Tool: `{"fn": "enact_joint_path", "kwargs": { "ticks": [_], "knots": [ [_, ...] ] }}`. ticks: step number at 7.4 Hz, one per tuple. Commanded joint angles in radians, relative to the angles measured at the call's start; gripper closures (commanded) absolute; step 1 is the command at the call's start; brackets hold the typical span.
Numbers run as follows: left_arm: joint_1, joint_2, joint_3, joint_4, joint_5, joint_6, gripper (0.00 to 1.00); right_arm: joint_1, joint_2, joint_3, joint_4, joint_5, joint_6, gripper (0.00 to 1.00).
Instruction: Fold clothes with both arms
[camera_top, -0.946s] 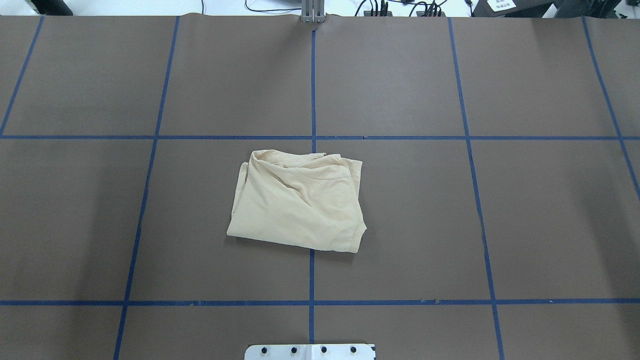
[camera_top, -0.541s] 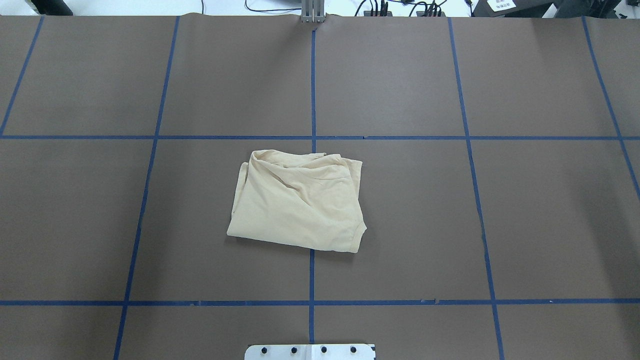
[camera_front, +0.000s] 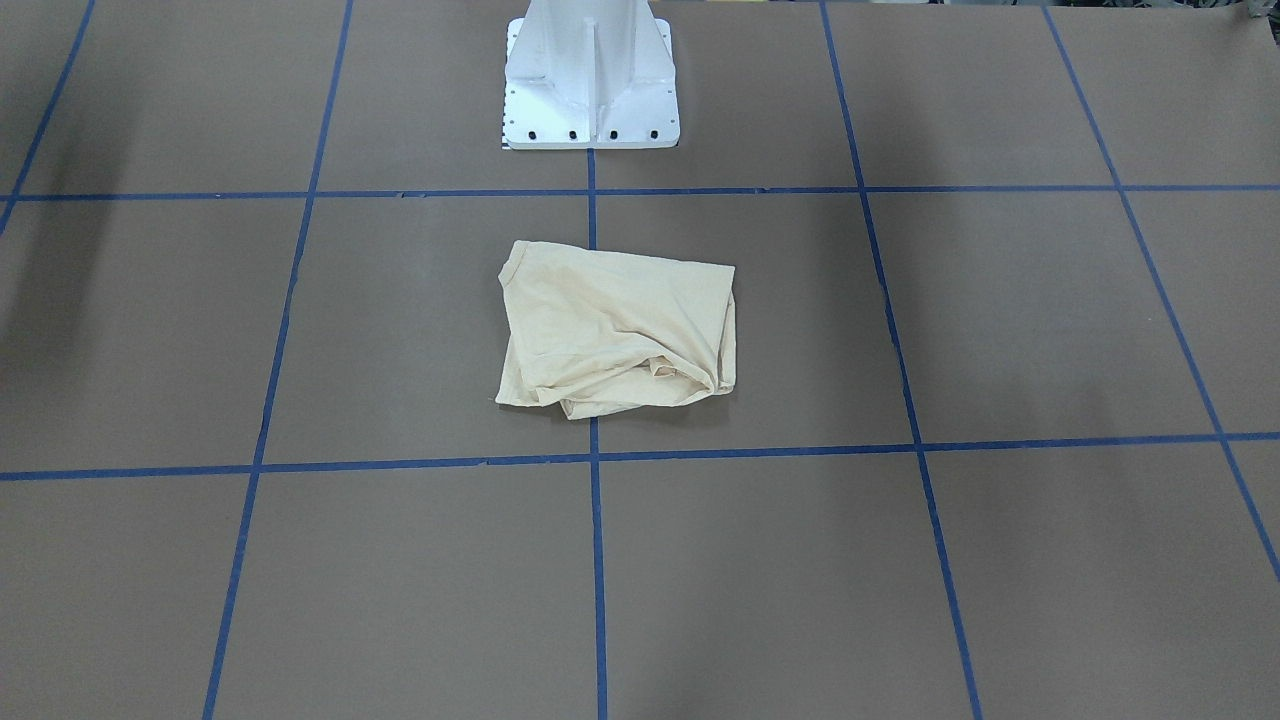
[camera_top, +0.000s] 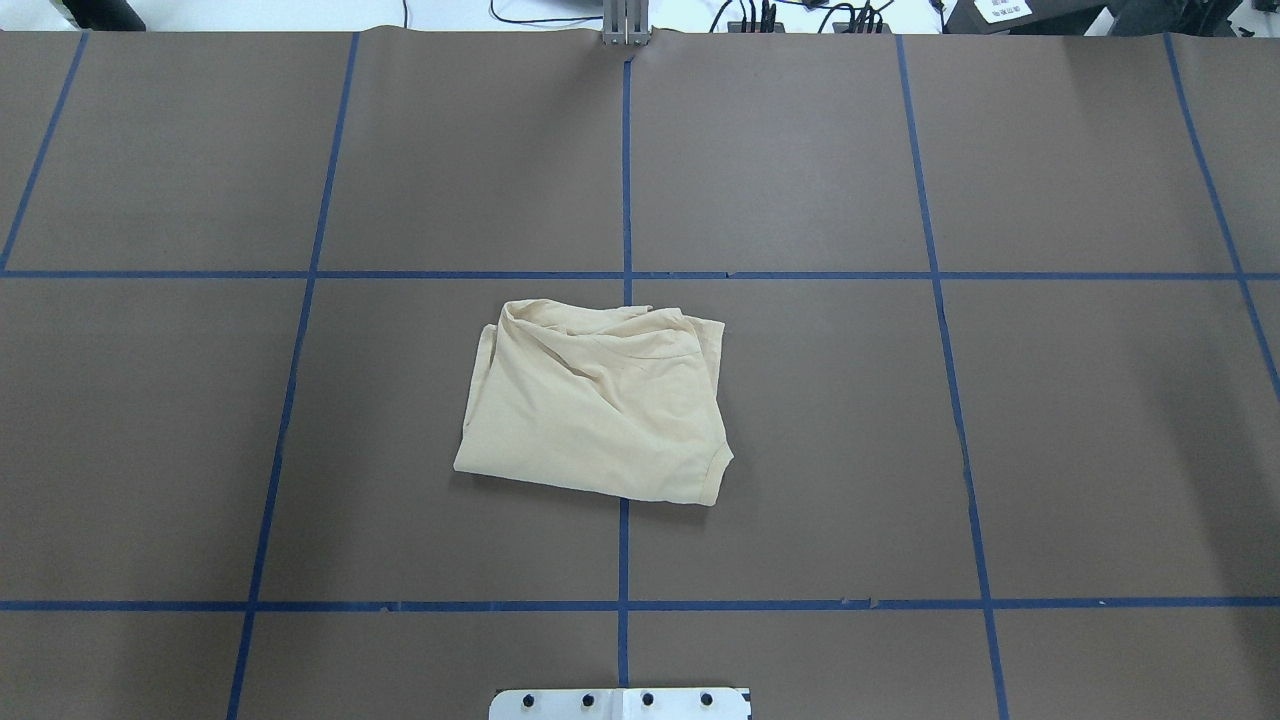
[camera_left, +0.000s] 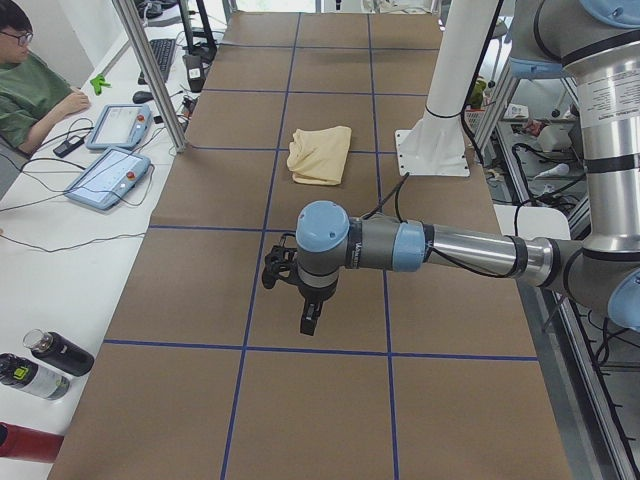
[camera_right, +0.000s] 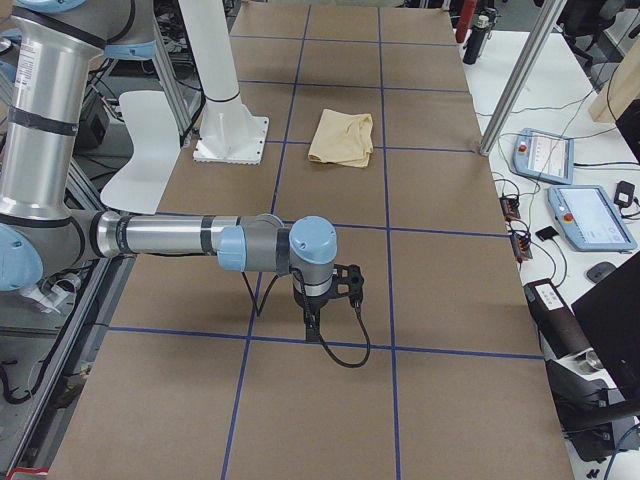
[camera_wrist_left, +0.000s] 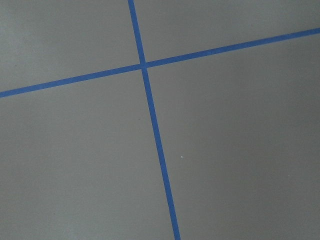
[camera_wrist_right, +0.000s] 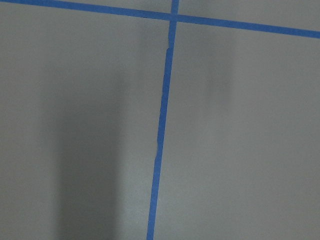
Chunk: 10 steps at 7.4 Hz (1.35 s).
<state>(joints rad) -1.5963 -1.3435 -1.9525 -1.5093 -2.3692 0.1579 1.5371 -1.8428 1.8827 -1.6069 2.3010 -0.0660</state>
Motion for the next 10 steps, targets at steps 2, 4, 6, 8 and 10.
{"fn": "enact_joint_path", "kwargs": {
  "ticks": [2, 4, 6, 8, 10],
  "knots": [
    [0.001, 0.004, 0.016, -0.003, 0.004, -0.001, 0.00, 0.000, 0.002, -0.002, 0.001, 0.000, 0.000, 0.00],
    [0.001, 0.004, 0.020, -0.002, 0.002, -0.001, 0.00, 0.000, 0.004, -0.005, -0.001, 0.000, -0.001, 0.00],
    [0.001, 0.004, 0.021, -0.003, 0.002, -0.001, 0.00, 0.000, 0.004, -0.005, -0.001, 0.002, -0.001, 0.00],
    [0.001, 0.004, 0.020, -0.002, 0.002, -0.001, 0.00, 0.000, 0.004, -0.002, -0.001, 0.002, 0.000, 0.00],
    [0.001, 0.007, 0.020, 0.000, 0.002, -0.001, 0.00, 0.000, 0.004, -0.002, -0.001, 0.002, 0.000, 0.00]
  ]
}}
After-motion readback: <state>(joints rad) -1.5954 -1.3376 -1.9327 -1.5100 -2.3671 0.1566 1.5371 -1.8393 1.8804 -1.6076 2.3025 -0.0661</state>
